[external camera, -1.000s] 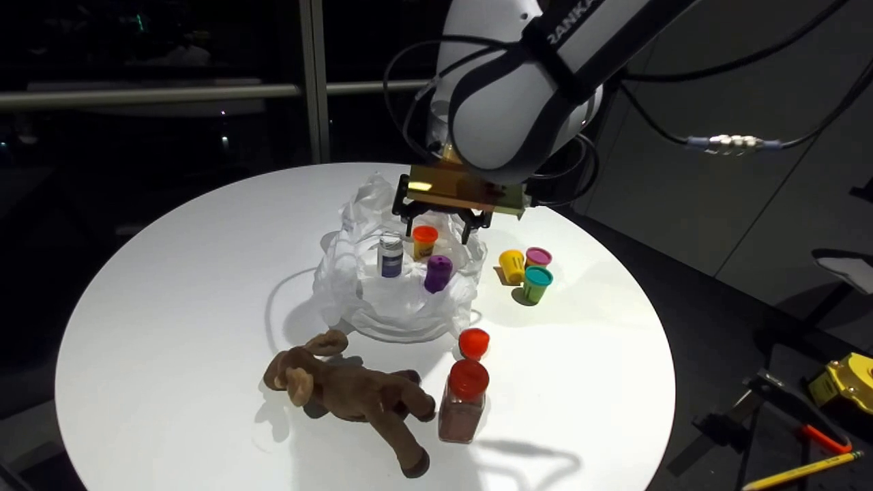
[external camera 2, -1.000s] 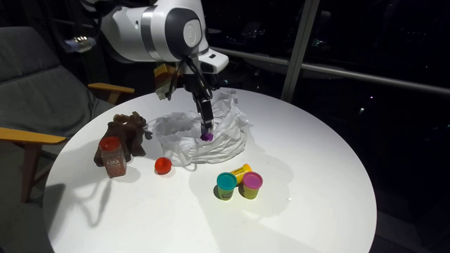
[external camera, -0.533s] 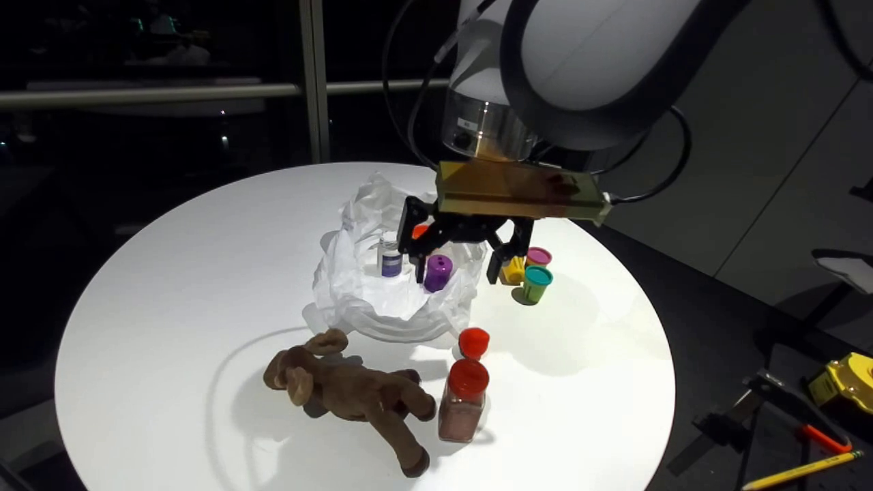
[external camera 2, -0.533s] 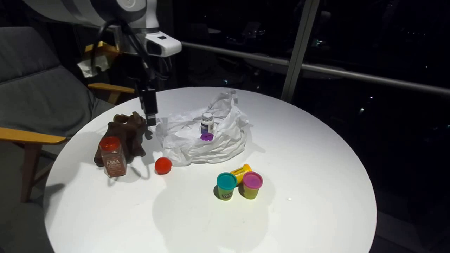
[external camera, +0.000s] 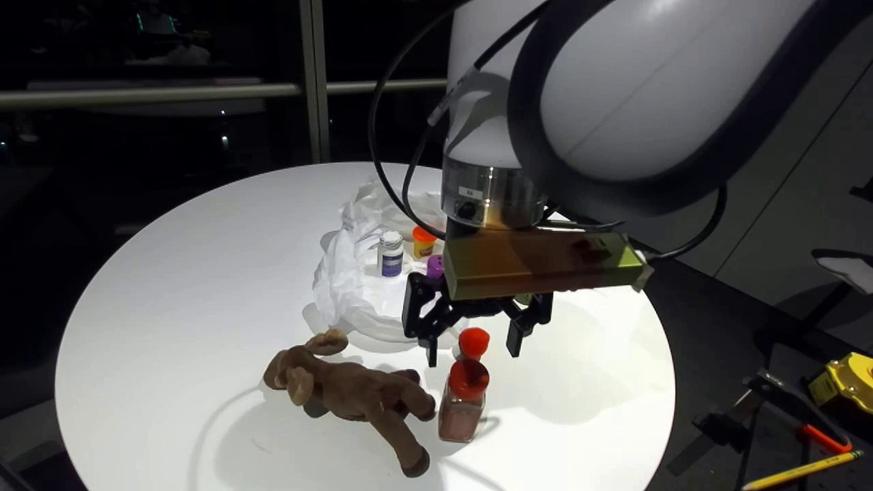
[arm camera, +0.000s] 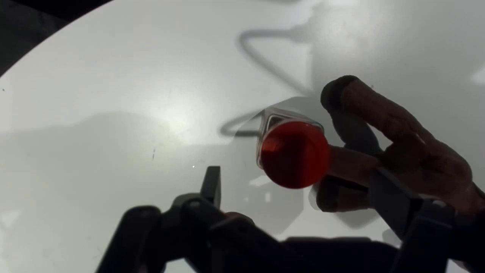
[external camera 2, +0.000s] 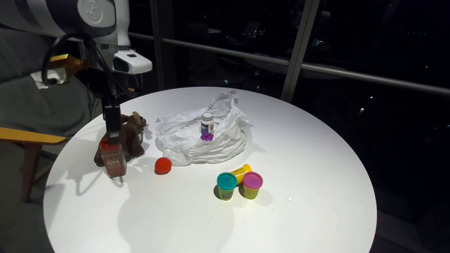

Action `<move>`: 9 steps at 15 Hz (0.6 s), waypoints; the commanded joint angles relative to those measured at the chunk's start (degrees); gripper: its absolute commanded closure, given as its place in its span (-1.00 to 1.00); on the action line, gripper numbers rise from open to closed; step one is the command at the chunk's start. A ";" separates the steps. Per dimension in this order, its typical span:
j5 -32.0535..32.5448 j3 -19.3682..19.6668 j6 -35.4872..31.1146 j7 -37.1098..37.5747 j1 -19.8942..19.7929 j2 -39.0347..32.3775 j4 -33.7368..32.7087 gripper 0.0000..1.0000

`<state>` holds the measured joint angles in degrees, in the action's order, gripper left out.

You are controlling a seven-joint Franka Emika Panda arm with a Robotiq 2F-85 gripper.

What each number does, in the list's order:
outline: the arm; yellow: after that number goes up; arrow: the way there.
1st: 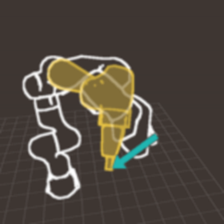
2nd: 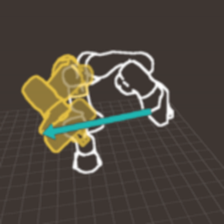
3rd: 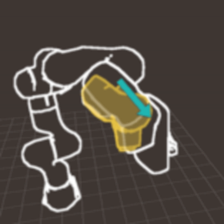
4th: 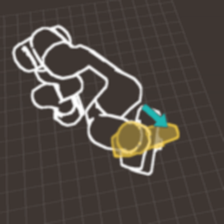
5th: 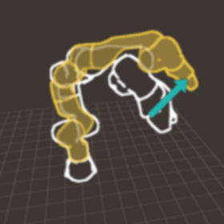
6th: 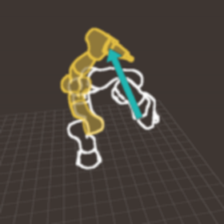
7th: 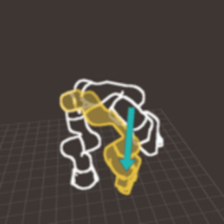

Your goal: Pick the objects on the table and put them in the plastic bag

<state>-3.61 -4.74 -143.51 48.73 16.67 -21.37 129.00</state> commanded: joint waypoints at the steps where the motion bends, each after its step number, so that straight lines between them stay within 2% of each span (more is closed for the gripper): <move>1: -3.12 -1.15 1.66 -0.78 -0.80 -2.75 -1.51 -1.00; 5: -6.67 -2.21 1.84 -2.29 -1.36 -4.35 -1.75 -1.00; 6: -7.74 -2.54 1.41 -2.74 -1.54 -4.42 -1.62 -0.50; 7: -8.69 -2.83 1.03 -3.16 -1.67 -4.33 -1.48 -0.46; 9: -9.71 -2.68 -0.45 -2.68 -1.31 -3.75 -0.97 -0.17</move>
<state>-10.79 -6.39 -143.23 47.26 16.22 -25.82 128.45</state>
